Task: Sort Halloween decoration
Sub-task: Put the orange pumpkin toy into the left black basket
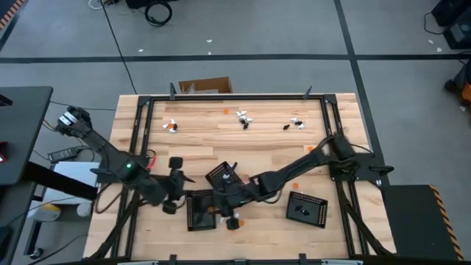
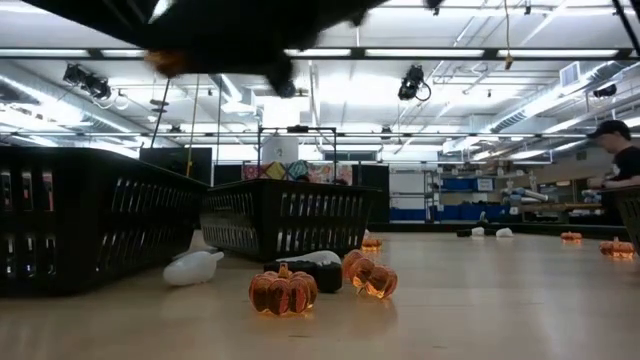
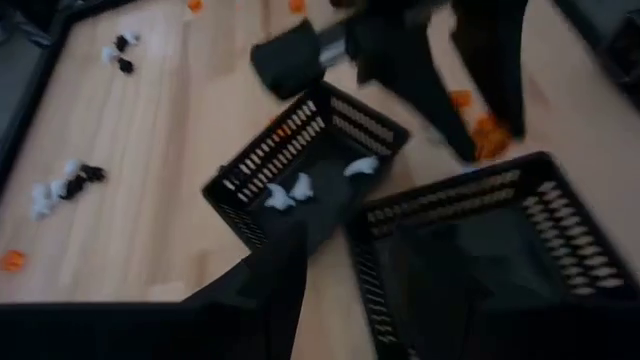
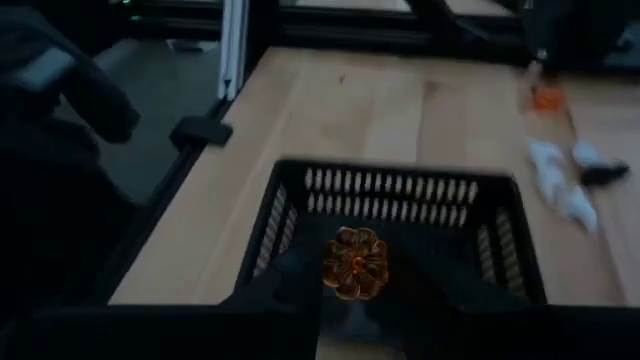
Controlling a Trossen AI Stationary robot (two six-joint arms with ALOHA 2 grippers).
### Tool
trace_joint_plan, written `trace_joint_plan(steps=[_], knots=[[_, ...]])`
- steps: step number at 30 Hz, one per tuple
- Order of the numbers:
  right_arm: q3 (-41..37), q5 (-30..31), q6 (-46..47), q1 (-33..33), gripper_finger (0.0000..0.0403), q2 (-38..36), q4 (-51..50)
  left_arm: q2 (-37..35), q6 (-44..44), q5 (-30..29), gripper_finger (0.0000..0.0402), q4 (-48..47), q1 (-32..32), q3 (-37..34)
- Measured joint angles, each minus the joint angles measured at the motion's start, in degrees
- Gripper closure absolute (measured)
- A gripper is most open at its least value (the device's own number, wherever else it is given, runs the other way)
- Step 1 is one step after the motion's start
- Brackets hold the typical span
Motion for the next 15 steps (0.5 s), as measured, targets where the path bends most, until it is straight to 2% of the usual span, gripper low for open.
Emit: trace_joint_plan(steps=[3, 8, 15], knots=[[8.30, -0.84, -2.31, 0.06, 0.0300, 6.10, -3.13, -0.64, -3.81, 0.02, 0.0246, -1.84, -3.41, 0.00], [19.43, 0.34, -5.93, -0.42, 0.0293, 13.59, -14.33, -0.27, -8.49, 0.04, 0.0246, -3.74, -7.47, 0.00], [25.32, -0.82, -4.46, -1.94, 0.0225, 15.75, -21.66, 0.32, -12.25, -1.63, 0.0246, -3.68, -10.93, -0.02]])
